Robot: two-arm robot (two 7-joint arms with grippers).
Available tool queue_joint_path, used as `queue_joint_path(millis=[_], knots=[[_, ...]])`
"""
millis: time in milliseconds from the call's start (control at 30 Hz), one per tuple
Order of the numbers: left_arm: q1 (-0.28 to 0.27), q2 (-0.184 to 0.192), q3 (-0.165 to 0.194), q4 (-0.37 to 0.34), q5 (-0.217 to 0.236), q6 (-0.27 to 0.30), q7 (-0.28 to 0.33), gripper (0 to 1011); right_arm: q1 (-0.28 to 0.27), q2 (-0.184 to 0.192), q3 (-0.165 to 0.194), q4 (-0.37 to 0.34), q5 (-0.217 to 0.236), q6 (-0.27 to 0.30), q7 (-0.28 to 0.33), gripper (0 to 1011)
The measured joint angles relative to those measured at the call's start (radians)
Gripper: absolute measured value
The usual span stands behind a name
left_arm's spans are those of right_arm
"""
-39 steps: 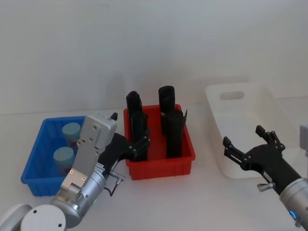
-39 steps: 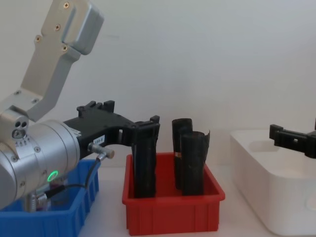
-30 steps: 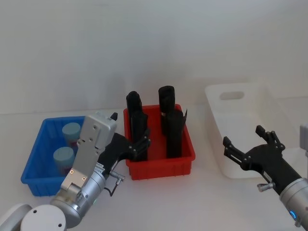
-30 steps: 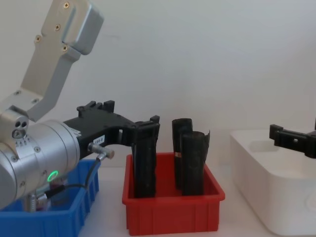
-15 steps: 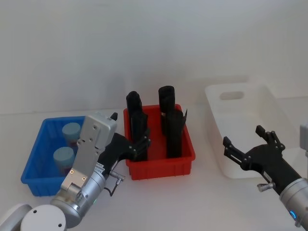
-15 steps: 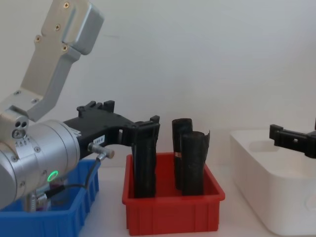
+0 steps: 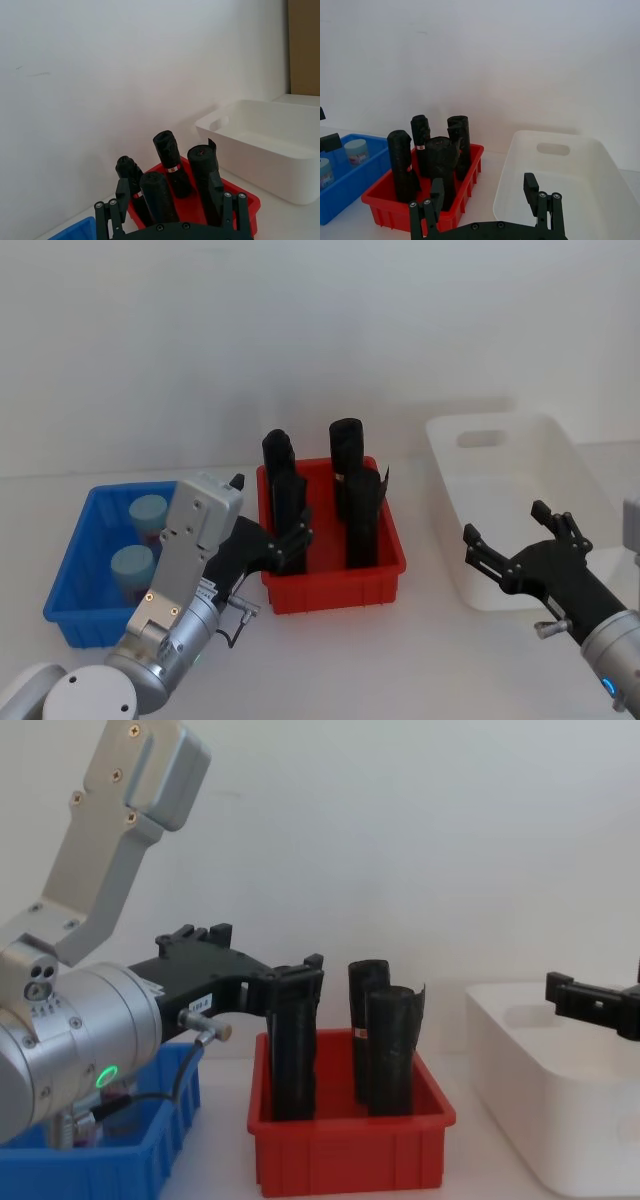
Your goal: Pick the cotton swabs from the blue box and place them into the white box.
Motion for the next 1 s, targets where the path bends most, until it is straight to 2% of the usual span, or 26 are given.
queue_joint_path(millis=[700,1000], knots=[[0.000,0.000,-0.001,0.000,-0.001,0.000,0.000,999,0.000,0.000,0.000,0.000,0.000,0.000,0.000,1002],[-0.012,0.005,-0.022,0.022,-0.036,0.017,-0.011,1000,0.000,0.000,0.000,0.000,0.000,0.000,0.000,1002]])
